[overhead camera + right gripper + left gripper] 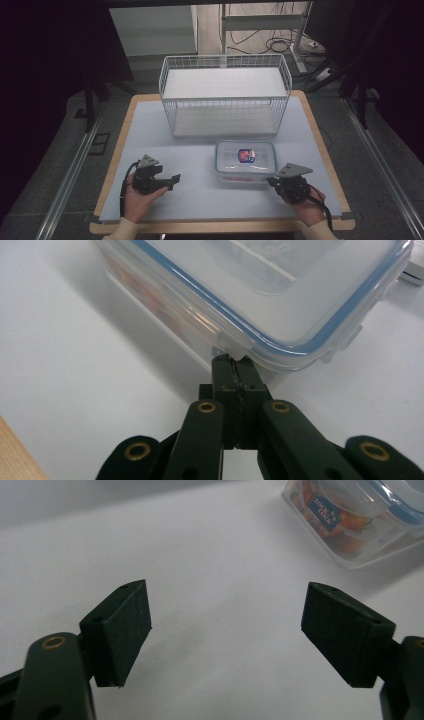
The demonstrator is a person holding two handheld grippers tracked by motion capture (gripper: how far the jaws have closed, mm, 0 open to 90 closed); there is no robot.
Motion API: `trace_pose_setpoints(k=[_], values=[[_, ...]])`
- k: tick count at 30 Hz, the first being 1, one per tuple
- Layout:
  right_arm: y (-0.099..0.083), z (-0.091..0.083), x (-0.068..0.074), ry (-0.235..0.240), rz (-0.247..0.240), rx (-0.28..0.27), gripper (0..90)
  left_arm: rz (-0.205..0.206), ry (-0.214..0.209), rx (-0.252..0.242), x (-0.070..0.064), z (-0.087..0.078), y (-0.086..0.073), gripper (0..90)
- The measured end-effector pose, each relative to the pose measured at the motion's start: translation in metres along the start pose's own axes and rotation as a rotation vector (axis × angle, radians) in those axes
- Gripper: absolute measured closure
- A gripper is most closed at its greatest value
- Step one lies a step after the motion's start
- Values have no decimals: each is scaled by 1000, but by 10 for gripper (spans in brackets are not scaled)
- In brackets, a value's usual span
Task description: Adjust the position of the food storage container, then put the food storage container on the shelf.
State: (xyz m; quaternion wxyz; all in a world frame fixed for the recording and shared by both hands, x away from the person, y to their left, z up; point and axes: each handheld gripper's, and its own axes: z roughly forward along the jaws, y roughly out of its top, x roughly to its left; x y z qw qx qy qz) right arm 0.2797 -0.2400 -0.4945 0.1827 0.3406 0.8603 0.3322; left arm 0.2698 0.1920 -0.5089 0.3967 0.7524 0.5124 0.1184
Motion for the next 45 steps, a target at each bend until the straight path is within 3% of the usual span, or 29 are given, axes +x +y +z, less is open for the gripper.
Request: trace_pose_setpoints(k=[13, 18, 23, 29, 45], values=[[1, 1, -6, -13, 0, -10, 900, 10, -3, -5, -2, 0, 1, 196], [-5, -10, -5, -2, 22, -30, 900, 5, -8, -7, -3, -1, 2, 195], [-11, -24, -23, -47, 100, -53, 900, 6, -14, -6, -5, 2, 4, 195], [-12, -30, -40, -72, 144, -66, 899, 2, -13, -4, -4, 2, 4, 194], [-9, -29, -55, -40, 176, -63, 871, -10, -22, -8, -2, 4, 8, 193]])
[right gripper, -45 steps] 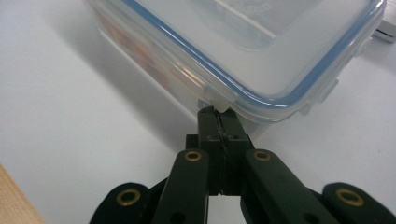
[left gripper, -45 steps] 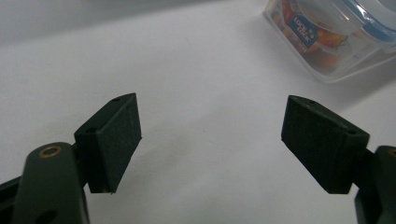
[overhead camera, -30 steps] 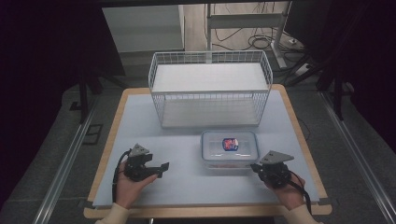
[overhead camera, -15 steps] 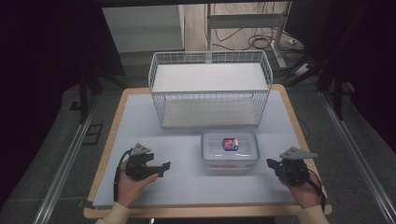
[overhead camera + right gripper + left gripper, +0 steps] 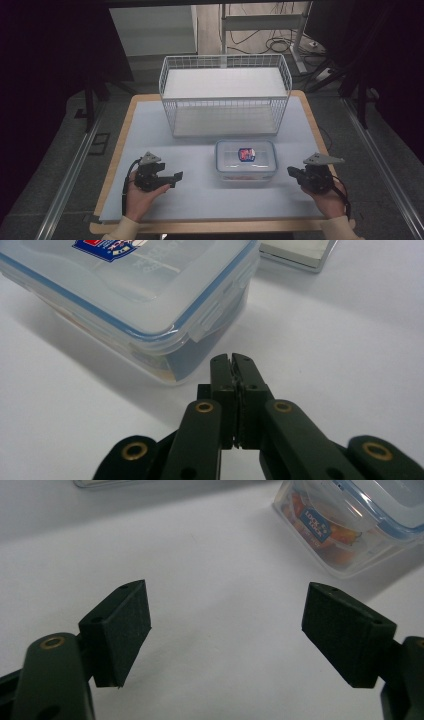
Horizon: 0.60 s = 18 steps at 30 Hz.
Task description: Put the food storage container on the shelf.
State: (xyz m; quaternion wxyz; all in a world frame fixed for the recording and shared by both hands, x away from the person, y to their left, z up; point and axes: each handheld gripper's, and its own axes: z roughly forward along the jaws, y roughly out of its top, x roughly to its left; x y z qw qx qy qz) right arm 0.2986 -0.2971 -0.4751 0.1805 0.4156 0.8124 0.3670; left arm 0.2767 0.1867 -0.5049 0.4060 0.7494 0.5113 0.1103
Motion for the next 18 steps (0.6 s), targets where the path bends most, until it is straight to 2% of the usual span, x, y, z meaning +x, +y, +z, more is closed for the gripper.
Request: trace_pose_setpoints(k=[1, 2, 3, 7, 8, 9, 10, 12, 15, 16, 18], values=[[1, 0, 0, 3, 3, 0, 845, -2, -1, 0, 0, 1, 0, 192], [1, 1, -1, 1, 7, 4, 718, -6, -2, 5, 0, 2, 2, 191], [1, 1, -1, 1, 7, 4, 718, -6, -2, 5, 0, 2, 2, 189], [4, 2, -3, -5, 34, 9, 494, -18, -6, -4, -2, 4, 8, 182], [5, -2, -4, 5, 42, 1, 444, -23, -15, -9, -4, 4, 11, 178], [5, -2, -4, 5, 42, 1, 444, -23, -15, -9, -4, 4, 11, 175], [7, -6, -5, 9, 63, -14, 425, -29, -20, -7, -6, 4, 12, 172], [8, -7, -6, 27, 72, -15, 356, -32, -25, -5, -8, 6, 13, 169], [10, -8, -6, 38, 81, -15, 325, -33, -36, 9, -13, 10, 17, 163], [13, -8, -8, 64, 100, -24, 291, -32, -42, 10, -15, 12, 19, 162], [15, -9, -9, 79, 107, -29, 274, -37, -61, 17, -18, 17, 24, 161]])
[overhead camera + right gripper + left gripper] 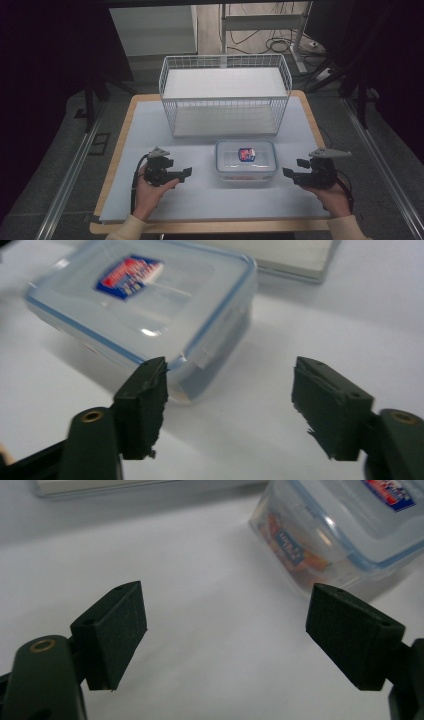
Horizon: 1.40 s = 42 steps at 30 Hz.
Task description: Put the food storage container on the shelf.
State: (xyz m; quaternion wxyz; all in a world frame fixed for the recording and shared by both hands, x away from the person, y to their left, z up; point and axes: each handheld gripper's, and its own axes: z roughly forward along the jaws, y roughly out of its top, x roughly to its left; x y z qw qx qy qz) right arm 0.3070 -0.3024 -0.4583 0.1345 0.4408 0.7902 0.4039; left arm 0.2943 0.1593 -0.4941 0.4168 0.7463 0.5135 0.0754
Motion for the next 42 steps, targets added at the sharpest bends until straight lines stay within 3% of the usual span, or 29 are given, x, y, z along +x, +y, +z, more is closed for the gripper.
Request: trace_pose_setpoints(k=[1, 4, 16, 23, 30, 32, 35, 38, 42], values=[[6, 1, -1, 29, 12, -13, 243, -1, -5, 16, -3, 8, 4, 159], [17, 7, 0, 59, 10, -19, 209, -6, -27, 37, -9, 19, 11, 155], [36, 24, 10, 79, 26, -20, 196, -12, -80, 49, -28, 40, 34, 142], [28, 25, 2, 73, 42, -4, 198, -77, -150, 54, -33, 55, 48, 147], [26, 19, -3, 58, 31, -16, 201, -136, -191, 99, -37, 76, 59, 149], [26, 18, -4, 52, 26, -25, 201, -161, -209, 120, -39, 82, 60, 148], [26, 17, -4, 50, 30, -26, 201, -165, -216, 131, -38, 85, 60, 150], [25, 16, -6, 44, 30, -29, 201, -202, -254, 144, -36, 92, 58, 152], [25, 15, -7, 41, 30, -31, 202, -201, -274, 165, -38, 95, 56, 155]])
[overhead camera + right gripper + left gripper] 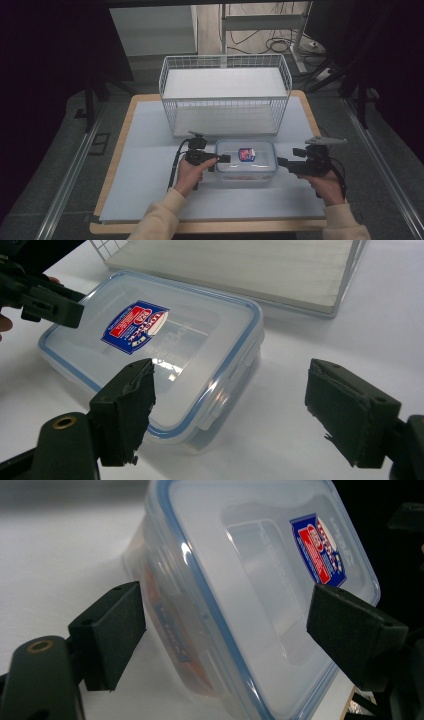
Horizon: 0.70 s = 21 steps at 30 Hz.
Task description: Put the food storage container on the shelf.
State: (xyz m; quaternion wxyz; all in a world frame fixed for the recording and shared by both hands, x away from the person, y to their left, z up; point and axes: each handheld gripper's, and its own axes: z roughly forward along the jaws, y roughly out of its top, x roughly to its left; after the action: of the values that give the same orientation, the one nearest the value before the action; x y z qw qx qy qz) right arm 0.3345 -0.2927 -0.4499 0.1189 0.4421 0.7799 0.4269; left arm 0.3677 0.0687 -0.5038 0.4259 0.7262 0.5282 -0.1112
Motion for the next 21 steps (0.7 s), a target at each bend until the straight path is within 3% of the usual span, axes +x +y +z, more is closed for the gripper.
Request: trace_pose_setpoints(k=[6, 21], values=[[0, 0, -1, -7, 3, 0, 202, -14, -33, 20, 0, 4, -1, 162], [-1, -1, -3, -18, 8, 1, 209, -36, -36, 2, 2, 0, -2, 249]])
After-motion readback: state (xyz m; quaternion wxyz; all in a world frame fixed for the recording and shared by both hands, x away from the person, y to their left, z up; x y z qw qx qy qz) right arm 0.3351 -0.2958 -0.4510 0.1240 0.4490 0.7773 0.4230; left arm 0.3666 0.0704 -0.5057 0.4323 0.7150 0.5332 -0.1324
